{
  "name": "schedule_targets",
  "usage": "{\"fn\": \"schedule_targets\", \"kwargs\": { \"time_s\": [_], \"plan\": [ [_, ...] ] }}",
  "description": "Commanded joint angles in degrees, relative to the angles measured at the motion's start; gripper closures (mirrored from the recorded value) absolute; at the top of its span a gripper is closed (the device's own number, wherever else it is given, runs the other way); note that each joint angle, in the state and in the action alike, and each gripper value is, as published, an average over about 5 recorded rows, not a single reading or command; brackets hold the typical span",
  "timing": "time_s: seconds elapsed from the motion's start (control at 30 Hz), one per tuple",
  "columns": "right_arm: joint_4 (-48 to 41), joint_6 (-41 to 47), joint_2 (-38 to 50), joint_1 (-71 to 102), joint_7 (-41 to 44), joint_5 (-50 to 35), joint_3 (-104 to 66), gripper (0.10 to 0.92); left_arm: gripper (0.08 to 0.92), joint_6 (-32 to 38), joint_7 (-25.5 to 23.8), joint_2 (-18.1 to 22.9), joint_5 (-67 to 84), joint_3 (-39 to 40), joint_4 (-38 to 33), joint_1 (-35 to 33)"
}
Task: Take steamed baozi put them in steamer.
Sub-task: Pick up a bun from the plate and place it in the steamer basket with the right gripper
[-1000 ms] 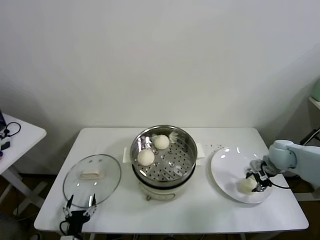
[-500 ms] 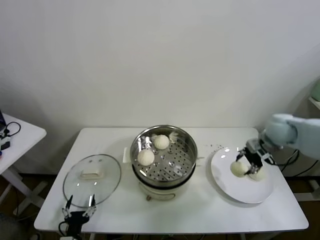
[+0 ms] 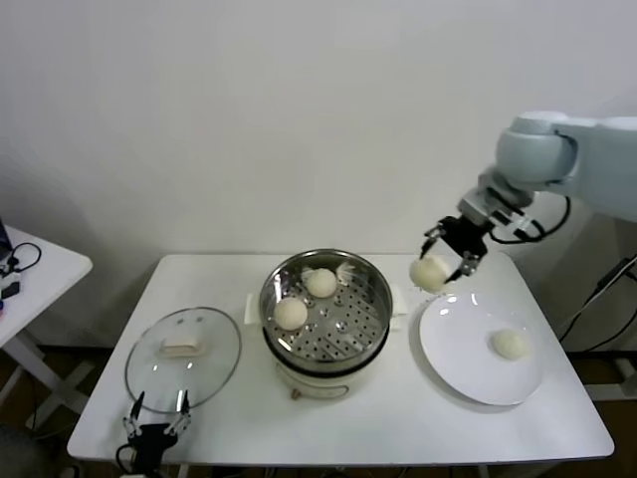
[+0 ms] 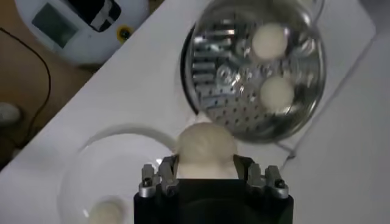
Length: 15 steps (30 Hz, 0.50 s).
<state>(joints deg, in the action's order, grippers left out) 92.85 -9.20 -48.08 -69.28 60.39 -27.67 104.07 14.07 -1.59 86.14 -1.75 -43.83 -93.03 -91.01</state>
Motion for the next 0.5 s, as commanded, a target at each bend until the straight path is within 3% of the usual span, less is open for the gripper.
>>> {"fn": "schedule_targets", "kwargs": {
  "time_s": [0.03,0.27,0.5],
  "plan": [
    [5.9,-5.4,-9.9,4.8,-1.5,8.1,-9.9,0.397,0.177,0.1,0.1,0.1,0.0,0.0,0.1,0.1],
    [4.0,-3.5,-16.2,19.1,-5.4,18.8,-14.5,0.397,0.177,-0.1,0.1,0.4,-0.1,0.0,0.1,0.3],
    [-0.3,-2.6,-20.1,27.4,-7.5,23.1,-16.4,0.397,0.177,-0.1,0.2,0.4,0.0,-0.3,0.4,0.5]
  ]
}}
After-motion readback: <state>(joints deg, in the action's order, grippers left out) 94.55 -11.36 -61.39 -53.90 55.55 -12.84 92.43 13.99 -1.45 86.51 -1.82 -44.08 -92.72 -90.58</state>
